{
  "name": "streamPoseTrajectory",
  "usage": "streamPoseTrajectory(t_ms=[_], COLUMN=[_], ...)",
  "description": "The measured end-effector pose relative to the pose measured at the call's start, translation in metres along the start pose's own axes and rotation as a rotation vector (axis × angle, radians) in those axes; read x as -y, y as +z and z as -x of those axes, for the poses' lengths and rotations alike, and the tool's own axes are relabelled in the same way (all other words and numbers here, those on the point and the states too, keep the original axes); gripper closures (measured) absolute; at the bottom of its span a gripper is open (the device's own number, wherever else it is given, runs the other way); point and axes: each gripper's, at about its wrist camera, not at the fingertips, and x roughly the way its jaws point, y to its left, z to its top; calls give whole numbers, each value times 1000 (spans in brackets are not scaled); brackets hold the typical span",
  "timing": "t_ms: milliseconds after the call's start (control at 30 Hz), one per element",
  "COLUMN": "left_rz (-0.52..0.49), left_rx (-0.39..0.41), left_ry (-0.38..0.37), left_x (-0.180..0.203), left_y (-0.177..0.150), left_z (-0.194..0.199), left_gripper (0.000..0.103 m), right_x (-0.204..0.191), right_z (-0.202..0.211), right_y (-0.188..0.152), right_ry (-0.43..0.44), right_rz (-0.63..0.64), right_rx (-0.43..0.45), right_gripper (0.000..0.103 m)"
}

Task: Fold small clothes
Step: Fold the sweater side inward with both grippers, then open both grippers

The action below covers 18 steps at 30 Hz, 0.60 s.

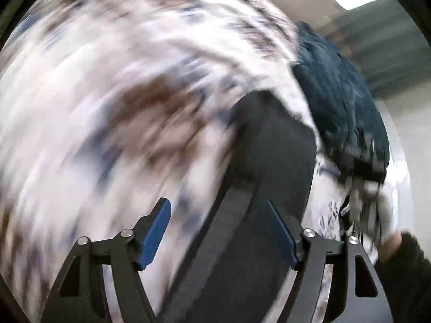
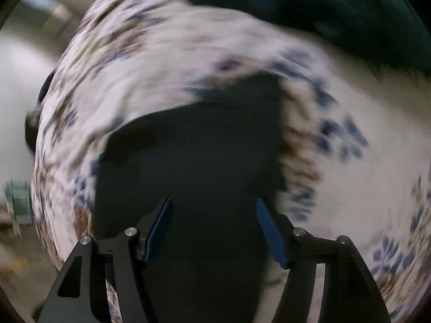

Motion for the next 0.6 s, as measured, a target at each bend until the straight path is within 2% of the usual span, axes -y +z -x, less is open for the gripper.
streamPoseTrajectory(t_ms=[33,100,133,233,267,300,333,400,467,500,567,600], left_rz=[-66,-116,-130,-140,-152,-171,-188,-182,-178,-151,-110,-113], left_rx=[-9,-57,-94,-134,-121,-113,-127,-153,-158,-164,-167,-164], left_ry=[-13,-52,-35,-38,-58,-76,-84,-231,-356,-371,-294,-201], left_x=[17,36,45,59,65,70,76,87,93,91,73,62], left_y=[33,72,93,124,128,128,131,129,127,128,136,141], left_z=[-31,-78,-111,-159,-165,-168,-173,-169,-161,-162,-173,-180], left_gripper=[33,33,33,37,46,91,99,99,99,99,98,98], right_x=[9,30,36,50,51,49,46,40,26,24,29,32], right_z=[-6,-16,-22,-41,-47,-52,-57,-60,-60,-59,-57,-57], right_y=[2,12,15,27,31,31,32,33,32,33,35,36], right_ry=[4,24,42,135,162,180,202,214,212,216,214,203], right_rz=[-26,-71,-90,-142,-152,-154,-150,-117,-83,-75,-75,-77], right_rx=[8,24,32,27,21,20,19,44,68,73,83,80], right_gripper=[36,36,36,36,36,36,36,39,58,59,60,60])
